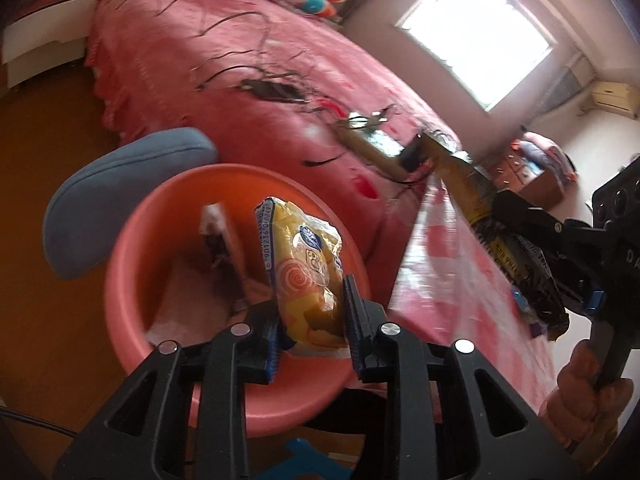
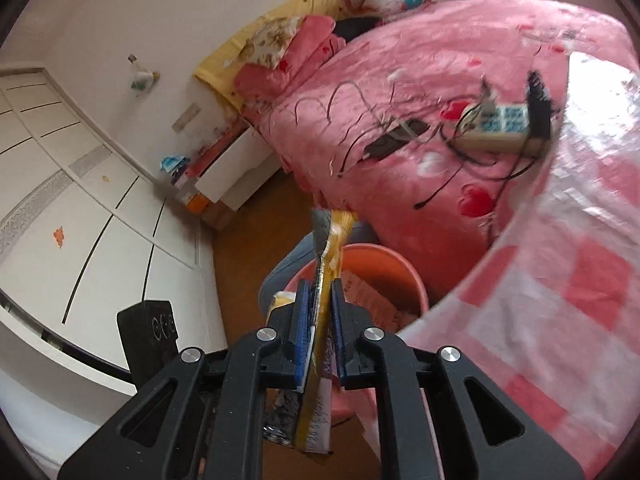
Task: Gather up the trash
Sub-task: 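Carry both items over the orange bin and open both tools, then move both open tools back to the table toward the remaining packets, then grasp the wet-wipe packet with the left tool while the right tool grasps the tissue box, then carry both packets to the orange bin and open both tools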
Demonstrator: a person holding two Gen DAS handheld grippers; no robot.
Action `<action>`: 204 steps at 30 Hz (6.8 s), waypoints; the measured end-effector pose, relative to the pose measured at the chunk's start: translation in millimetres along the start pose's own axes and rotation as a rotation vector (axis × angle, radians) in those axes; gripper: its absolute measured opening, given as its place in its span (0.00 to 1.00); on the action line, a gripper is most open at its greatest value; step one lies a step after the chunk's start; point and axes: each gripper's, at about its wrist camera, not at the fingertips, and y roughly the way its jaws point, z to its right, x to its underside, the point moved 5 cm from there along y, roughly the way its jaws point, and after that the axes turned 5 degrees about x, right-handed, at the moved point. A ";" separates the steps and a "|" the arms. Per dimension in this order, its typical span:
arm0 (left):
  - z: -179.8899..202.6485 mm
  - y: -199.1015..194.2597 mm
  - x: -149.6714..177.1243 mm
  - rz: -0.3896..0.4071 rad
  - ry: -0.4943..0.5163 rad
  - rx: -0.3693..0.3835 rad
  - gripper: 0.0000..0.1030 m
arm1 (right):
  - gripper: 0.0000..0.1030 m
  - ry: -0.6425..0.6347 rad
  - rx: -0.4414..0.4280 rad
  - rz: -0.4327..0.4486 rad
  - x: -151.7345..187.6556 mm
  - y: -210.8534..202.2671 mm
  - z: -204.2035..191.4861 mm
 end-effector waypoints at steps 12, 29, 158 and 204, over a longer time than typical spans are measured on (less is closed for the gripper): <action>-11.5 8.0 2.7 -0.032 -0.010 -0.097 0.60 | 0.85 0.014 0.156 0.131 23.6 -42.6 37.1; 61.4 9.2 1.1 -0.022 0.146 -0.060 0.68 | 0.89 -0.005 0.340 0.281 47.3 -104.5 82.7; 378.2 197.9 77.8 -0.237 0.677 -0.041 0.79 | 0.66 0.318 0.506 0.300 90.4 -268.7 333.4; 316.4 138.3 82.1 -0.188 0.633 -0.038 0.40 | 0.66 0.278 0.547 0.348 97.0 -270.2 310.5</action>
